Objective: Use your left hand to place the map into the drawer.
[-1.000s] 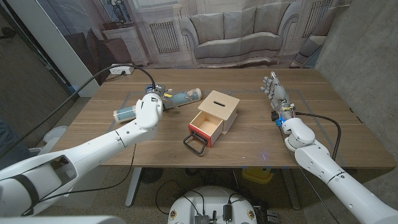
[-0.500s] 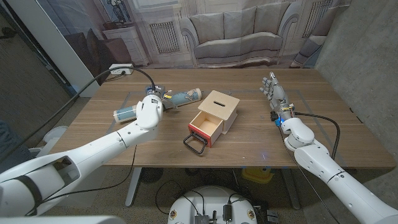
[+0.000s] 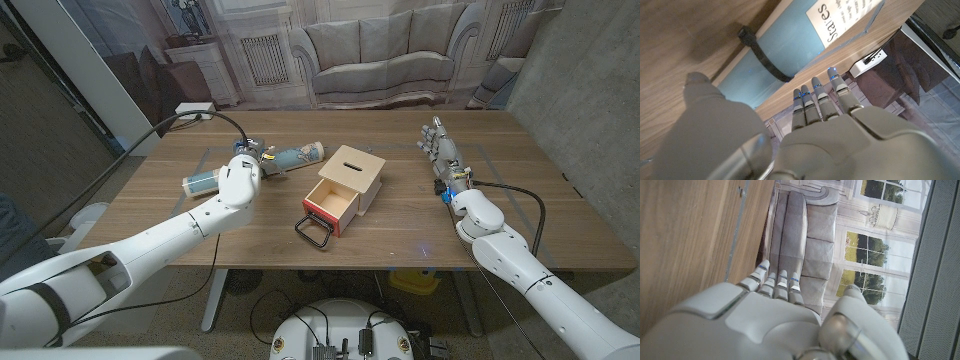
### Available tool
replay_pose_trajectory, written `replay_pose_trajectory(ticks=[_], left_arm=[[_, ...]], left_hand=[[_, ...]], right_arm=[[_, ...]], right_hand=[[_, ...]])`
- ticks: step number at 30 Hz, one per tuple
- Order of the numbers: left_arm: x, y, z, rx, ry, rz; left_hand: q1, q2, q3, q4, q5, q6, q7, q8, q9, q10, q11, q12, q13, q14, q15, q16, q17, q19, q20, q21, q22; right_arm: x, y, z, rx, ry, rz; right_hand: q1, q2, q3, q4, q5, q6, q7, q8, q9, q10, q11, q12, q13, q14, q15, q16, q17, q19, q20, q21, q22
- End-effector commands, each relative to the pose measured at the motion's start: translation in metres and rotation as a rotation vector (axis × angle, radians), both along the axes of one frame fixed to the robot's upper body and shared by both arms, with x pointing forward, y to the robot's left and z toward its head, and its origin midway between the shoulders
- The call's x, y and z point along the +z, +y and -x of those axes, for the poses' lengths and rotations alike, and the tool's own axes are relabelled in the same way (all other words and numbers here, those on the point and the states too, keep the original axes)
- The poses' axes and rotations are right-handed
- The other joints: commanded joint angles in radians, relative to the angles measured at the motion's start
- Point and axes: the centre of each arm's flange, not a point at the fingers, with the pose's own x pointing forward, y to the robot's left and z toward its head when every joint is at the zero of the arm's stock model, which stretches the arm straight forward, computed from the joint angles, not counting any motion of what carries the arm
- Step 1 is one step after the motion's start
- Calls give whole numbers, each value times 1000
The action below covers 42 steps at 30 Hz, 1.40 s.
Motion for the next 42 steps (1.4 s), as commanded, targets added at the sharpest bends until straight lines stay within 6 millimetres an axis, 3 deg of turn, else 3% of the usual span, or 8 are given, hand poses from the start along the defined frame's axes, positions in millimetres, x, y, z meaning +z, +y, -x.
replay_pose_trajectory(ticks=[1,42], left_arm=[[-3,4,-6,-3,-11,16],[-14,1,-20,-43,28,40]], left_hand=[[10,3,-4,-3,6,14,0,7,4,11,-1,5,4,13,-35,5,2,17,0,7,4],[70,36,0,-16,14,60,-2,13,4,57,-10,10,4,59,-43,6,2,85,-10,17,4]], right_arm=[[-1,1,0,-2,3,1],[-1,6,-2,0,17,5]], right_hand=[[2,8,2,-7,-2,7,1,-2,6,3,4,0,2,5,2,-1,3,9,-9,-2,5],[0,9,-2,-10,-4,6,0,-2,6,3,5,0,2,5,2,-1,3,14,-8,-15,6]])
